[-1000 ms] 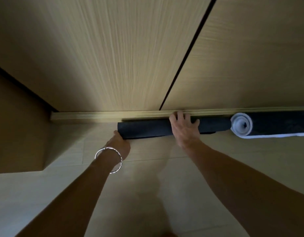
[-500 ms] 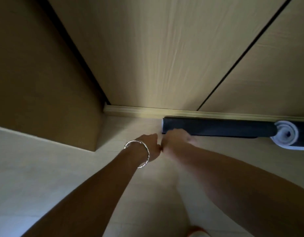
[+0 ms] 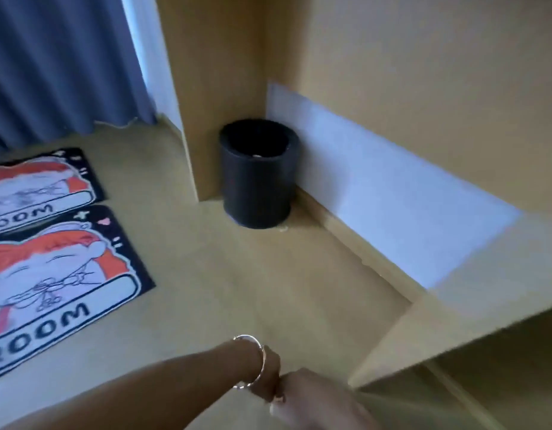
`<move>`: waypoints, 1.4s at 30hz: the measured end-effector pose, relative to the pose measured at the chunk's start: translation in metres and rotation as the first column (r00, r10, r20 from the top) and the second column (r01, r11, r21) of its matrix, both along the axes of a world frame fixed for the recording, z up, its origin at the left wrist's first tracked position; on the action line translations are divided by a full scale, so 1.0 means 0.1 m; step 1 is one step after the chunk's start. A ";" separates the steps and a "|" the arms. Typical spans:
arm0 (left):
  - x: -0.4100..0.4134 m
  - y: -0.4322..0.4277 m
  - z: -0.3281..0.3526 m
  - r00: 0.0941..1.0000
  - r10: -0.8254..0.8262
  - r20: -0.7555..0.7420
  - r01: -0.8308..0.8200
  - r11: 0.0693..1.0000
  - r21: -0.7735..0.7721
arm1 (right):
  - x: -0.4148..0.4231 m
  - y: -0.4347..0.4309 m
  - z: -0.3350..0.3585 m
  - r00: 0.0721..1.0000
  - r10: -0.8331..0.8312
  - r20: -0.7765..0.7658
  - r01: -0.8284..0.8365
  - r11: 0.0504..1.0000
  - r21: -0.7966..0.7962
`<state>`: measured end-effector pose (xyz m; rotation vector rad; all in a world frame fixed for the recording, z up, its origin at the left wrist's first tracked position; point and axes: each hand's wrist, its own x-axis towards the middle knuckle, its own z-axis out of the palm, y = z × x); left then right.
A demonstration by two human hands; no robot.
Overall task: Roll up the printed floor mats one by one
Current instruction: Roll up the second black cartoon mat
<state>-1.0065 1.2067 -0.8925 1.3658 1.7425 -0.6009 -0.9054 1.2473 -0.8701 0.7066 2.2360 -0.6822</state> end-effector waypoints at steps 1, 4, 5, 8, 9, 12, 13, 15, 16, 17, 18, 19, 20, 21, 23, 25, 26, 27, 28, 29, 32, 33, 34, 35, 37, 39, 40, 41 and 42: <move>-0.18 -0.14 0.13 0.999 0.028 0.041 -0.031 0.997 0.073 | -0.18 -0.07 0.08 0.998 0.067 -0.002 -0.067 0.998 -0.001; -0.82 -0.53 0.13 0.987 0.149 0.058 -0.156 0.975 0.157 | -0.78 -0.26 0.20 0.974 0.225 0.005 -0.225 0.974 0.032; -1.05 -0.70 0.08 0.977 0.202 0.071 -0.211 0.964 0.159 | -0.98 -0.31 0.22 0.965 0.263 0.001 -0.263 0.963 0.057; -1.74 -1.28 0.06 0.913 0.400 0.073 -0.405 0.879 0.253 | -1.61 -0.45 0.30 0.943 0.323 -0.081 -0.312 0.942 0.126; -1.95 -1.46 0.06 0.885 0.462 0.059 -0.458 0.840 0.292 | -1.81 -0.49 0.34 0.941 0.319 -0.116 -0.303 0.944 0.133; -2.47 -1.92 0.18 0.810 0.587 0.011 -0.555 0.761 0.335 | -2.38 -0.71 0.54 0.930 0.333 -0.154 -0.308 0.937 0.164; -2.61 -2.03 0.28 0.790 0.612 0.029 -0.582 0.735 0.347 | -2.56 -0.80 0.64 0.923 0.356 -0.147 -0.330 0.927 0.178; -2.88 -2.22 0.45 0.755 0.653 0.067 -0.619 0.674 0.403 | -2.97 -0.98 0.86 0.899 0.422 -0.121 -0.387 0.892 0.235; -2.99 -2.32 0.54 0.744 0.664 0.076 -0.624 0.650 0.433 | -3.18 -1.08 0.99 0.884 0.452 -0.117 -0.410 0.872 0.267; -3.08 -2.44 0.64 0.725 0.683 0.093 -0.644 0.623 0.445 | -3.36 -1.20 1.13 0.871 0.476 -0.120 -0.428 0.856 0.289; -3.13 -2.56 0.72 0.703 0.704 0.099 -0.665 0.601 0.443 | -3.52 -1.32 1.23 0.860 0.495 -0.125 -0.443 0.845 0.300; -3.17 -2.69 0.75 0.684 0.723 0.097 -0.684 0.589 0.430 | -3.66 -1.43 1.29 0.853 0.505 -0.132 -0.451 0.841 0.300; -3.20 -2.81 0.77 0.664 0.743 0.084 -0.702 0.581 0.411 | -3.78 -1.56 1.32 0.848 0.511 -0.144 -0.458 0.841 0.289; -3.23 -2.92 0.72 0.666 0.744 0.054 -0.702 0.601 0.382 | -3.89 -1.69 1.31 0.835 0.528 -0.158 -0.478 0.836 0.269; -3.28 -3.06 0.60 0.703 0.708 -0.061 -0.674 0.692 0.260 | -3.97 -1.92 1.18 0.807 0.558 -0.194 -0.519 0.827 0.218; -3.33 -3.07 0.46 0.697 0.708 -0.115 -0.686 0.705 0.179 | -3.97 -1.97 0.98 0.753 0.623 -0.215 -0.592 0.782 0.195; -3.41 -3.00 0.36 0.705 0.691 -0.158 -0.669 0.723 0.173 | -3.99 -1.92 0.84 0.733 0.646 -0.213 -0.611 0.763 0.212; -3.48 -2.93 0.26 0.698 0.696 -0.166 -0.674 0.718 0.177 | -3.98 -1.85 0.71 0.721 0.666 -0.192 -0.629 0.745 0.221; -3.51 -2.89 0.18 0.674 0.723 -0.152 -0.698 0.690 0.190 | -3.97 -1.78 0.58 0.712 0.685 -0.155 -0.653 0.726 0.215; -3.51 -2.85 0.14 0.648 0.751 -0.127 -0.724 0.660 0.203 | -3.96 -1.71 0.47 0.701 0.704 -0.112 -0.679 0.708 0.197; -3.51 -2.85 0.18 0.654 0.744 -0.138 -0.723 0.668 0.173 | -4.04 -1.62 0.28 0.672 0.741 -0.007 -0.729 0.663 0.167; -3.53 -2.91 0.21 0.654 0.741 -0.152 -0.727 0.671 0.144 | -4.06 -1.65 0.24 0.646 0.763 0.006 -0.754 0.637 0.157; -3.57 -3.00 0.26 0.641 0.748 -0.172 -0.738 0.662 0.131 | -4.09 -1.72 0.18 0.607 0.794 0.017 -0.786 0.598 0.154; -3.62 -3.11 0.30 0.609 0.771 -0.187 -0.761 0.635 0.135 | -4.11 -1.82 0.10 0.560 0.828 0.030 -0.822 0.551 0.144; -3.73 -3.40 0.34 0.481 0.853 -0.203 -0.830 0.517 0.208 | -4.15 -2.06 -0.12 0.463 0.886 0.038 -0.882 0.456 0.116; -3.76 -3.74 0.26 0.339 0.914 -0.224 -0.869 0.396 0.296 | -4.23 -2.34 -0.35 0.375 0.927 0.016 -0.920 0.369 0.134; -3.71 -3.90 0.18 0.288 0.929 -0.234 -0.883 0.352 0.309 | -4.28 -2.49 -0.48 0.347 0.938 0.005 -0.928 0.343 0.147; -3.61 -4.05 0.06 0.238 0.942 -0.238 -0.899 0.307 0.314 | -4.31 -2.66 -0.59 0.319 0.948 -0.003 -0.937 0.316 0.149; -3.46 -4.18 -0.08 0.188 0.953 -0.238 -0.913 0.259 0.315 | -4.32 -2.83 -0.71 0.294 0.956 -0.010 -0.946 0.293 0.142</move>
